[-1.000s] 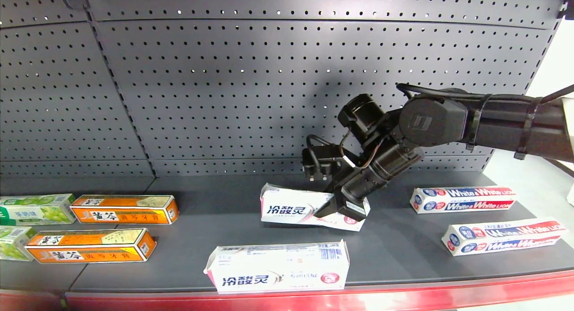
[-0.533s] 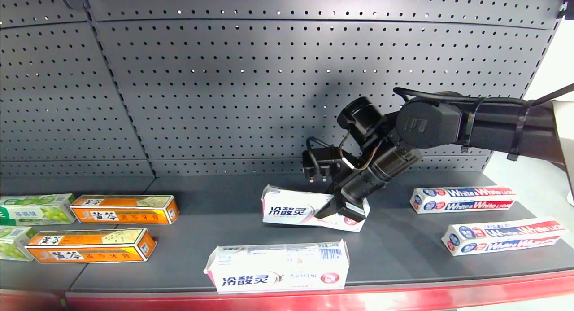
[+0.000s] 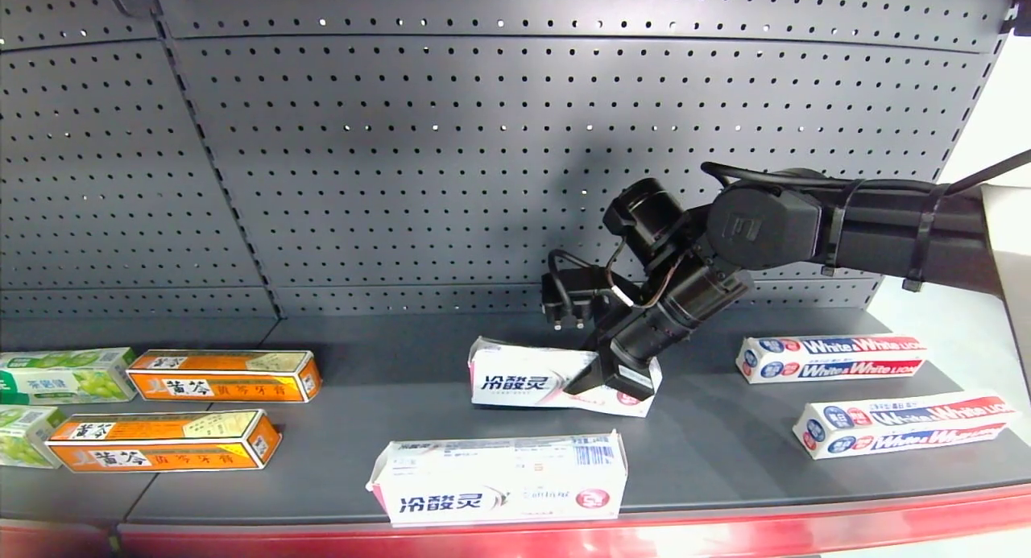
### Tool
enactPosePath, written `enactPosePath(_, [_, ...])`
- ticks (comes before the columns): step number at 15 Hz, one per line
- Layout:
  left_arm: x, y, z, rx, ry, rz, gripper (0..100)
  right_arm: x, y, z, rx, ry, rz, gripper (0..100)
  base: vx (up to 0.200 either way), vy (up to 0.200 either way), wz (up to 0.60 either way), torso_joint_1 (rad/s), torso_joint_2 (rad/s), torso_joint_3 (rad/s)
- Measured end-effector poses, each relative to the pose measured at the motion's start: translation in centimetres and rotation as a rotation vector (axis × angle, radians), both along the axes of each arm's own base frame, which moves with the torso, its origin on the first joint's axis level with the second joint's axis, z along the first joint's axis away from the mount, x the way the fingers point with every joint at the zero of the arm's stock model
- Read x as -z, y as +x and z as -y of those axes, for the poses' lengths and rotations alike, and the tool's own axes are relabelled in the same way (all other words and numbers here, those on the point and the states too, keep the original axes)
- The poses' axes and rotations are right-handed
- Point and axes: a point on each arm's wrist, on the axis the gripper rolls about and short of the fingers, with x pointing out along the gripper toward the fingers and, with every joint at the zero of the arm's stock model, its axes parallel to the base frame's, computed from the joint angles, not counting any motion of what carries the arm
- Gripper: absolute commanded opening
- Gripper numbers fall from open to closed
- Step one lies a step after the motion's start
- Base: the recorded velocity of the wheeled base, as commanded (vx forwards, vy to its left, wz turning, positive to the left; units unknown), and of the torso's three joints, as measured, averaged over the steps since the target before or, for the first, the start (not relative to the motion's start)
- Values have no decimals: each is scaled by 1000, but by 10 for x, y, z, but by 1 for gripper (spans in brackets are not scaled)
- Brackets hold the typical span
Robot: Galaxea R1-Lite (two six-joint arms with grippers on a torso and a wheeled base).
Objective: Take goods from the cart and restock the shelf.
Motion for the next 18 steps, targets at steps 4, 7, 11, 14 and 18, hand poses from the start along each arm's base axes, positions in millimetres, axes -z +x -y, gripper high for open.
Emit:
enactPosePath(4, [0,0,0,0,0,0,100,4,3,1,9,-5,-6,0,0,0,0,0,0,0])
enactPosePath(7, [0,0,0,0,1,0,100,6,7,3,22,-7,-12,0,0,0,0,0,0,0])
enactPosePath(11, [0,0,0,0,1,0,100,9,10,4,31,-9,-16,0,0,0,0,0,0,0])
enactPosePath(14, [0,0,0,0,1,0,100,13,12,5,35,-16,-22,0,0,0,0,0,0,0])
enactPosePath(18, [0,0,0,0,1,0,100,16,14,5,34,-23,-24,0,0,0,0,0,0,0])
